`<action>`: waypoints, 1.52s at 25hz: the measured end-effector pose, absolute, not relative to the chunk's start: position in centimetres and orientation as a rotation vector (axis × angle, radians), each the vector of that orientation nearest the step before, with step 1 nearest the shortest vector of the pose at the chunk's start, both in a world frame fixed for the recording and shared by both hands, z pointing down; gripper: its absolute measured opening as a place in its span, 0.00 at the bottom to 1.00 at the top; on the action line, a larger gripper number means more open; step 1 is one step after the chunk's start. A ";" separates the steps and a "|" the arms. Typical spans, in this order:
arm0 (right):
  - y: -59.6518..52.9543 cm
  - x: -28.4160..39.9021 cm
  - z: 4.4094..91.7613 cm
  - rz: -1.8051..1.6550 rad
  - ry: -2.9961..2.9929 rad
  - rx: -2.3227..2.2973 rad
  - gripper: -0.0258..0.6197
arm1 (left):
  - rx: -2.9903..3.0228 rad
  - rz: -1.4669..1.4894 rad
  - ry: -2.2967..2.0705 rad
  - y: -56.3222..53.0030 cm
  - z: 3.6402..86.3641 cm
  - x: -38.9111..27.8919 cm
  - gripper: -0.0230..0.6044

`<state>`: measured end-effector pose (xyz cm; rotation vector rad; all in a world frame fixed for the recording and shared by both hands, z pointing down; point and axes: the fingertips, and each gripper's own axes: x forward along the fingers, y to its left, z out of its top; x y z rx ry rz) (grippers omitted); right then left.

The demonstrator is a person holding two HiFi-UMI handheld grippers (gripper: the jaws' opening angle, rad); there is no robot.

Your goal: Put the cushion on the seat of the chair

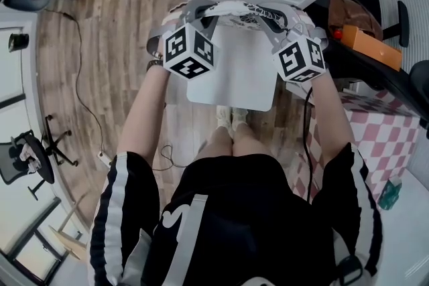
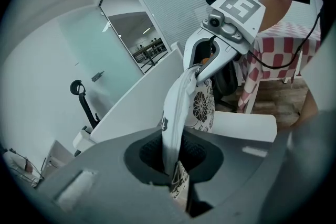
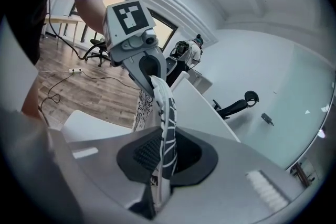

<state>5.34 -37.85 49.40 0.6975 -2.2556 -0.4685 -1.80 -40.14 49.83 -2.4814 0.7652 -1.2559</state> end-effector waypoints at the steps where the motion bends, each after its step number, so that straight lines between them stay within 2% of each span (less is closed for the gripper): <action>1: -37.9 5.3 49.5 -0.484 -2.251 0.693 0.07 | -2.479 -1.249 0.768 -40.3 49.8 -1.8 0.07; 13: -37.9 5.9 48.4 -0.563 -2.259 0.732 0.07 | -2.446 -1.131 0.794 -40.5 48.5 -1.2 0.07; 38: -28.1 4.4 59.3 -0.321 -2.265 0.576 0.07 | -2.604 -1.265 0.694 -30.5 60.4 -2.6 0.08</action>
